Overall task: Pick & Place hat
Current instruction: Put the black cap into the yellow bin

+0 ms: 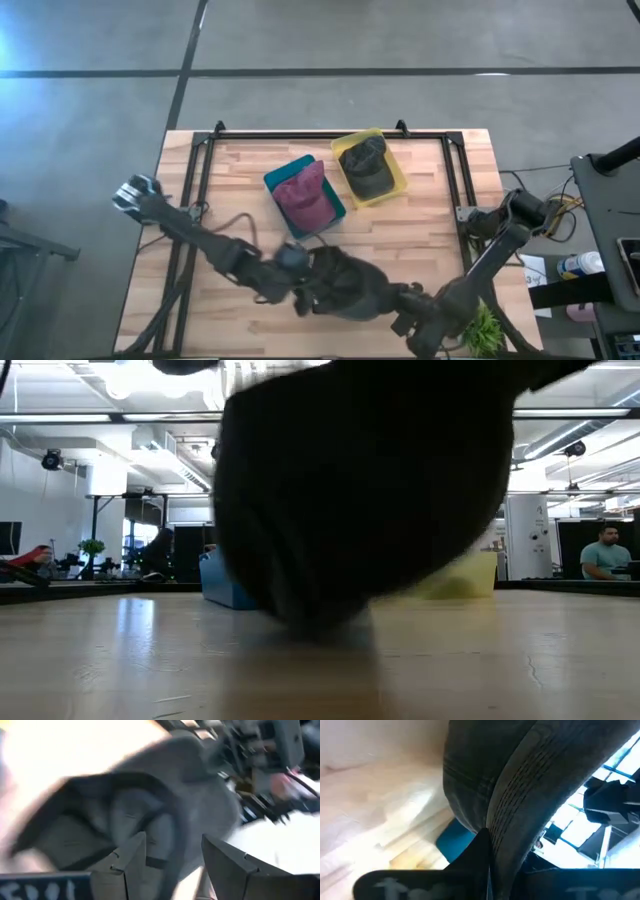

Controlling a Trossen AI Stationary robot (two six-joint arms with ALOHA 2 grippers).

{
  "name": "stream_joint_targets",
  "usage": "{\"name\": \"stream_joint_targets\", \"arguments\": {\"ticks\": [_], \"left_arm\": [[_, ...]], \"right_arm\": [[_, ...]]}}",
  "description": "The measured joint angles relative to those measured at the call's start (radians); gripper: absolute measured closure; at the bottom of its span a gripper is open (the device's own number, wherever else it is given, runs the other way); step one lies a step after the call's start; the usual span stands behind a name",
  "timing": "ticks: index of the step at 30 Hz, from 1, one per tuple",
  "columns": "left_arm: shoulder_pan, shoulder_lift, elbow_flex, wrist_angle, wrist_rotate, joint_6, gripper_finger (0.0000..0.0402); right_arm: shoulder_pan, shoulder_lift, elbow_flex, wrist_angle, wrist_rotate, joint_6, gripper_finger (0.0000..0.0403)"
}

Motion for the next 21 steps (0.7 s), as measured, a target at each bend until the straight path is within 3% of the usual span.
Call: {"name": "stream_joint_targets", "arguments": {"ticks": [5,9,13,21], "left_arm": [[0.037,0.170,0.000,0.173,0.163,0.069,0.0216],[0.046,0.259,0.014,0.175,0.175,0.074,0.0216],[0.059,0.310,0.035,0.176,0.184,0.102,0.0216],[0.077,0.302,0.075,0.167,0.139,0.233,0.0216]], "right_arm": [[0.000,0.060,0.039,0.015,0.019,0.000,0.0390],[0.005,0.065,0.094,0.014,0.083,0.000,0.0390],[0.006,0.064,0.155,0.016,0.077,-0.002,0.0390],[0.021,0.067,0.184,0.036,0.083,-0.047,0.0390]]}}
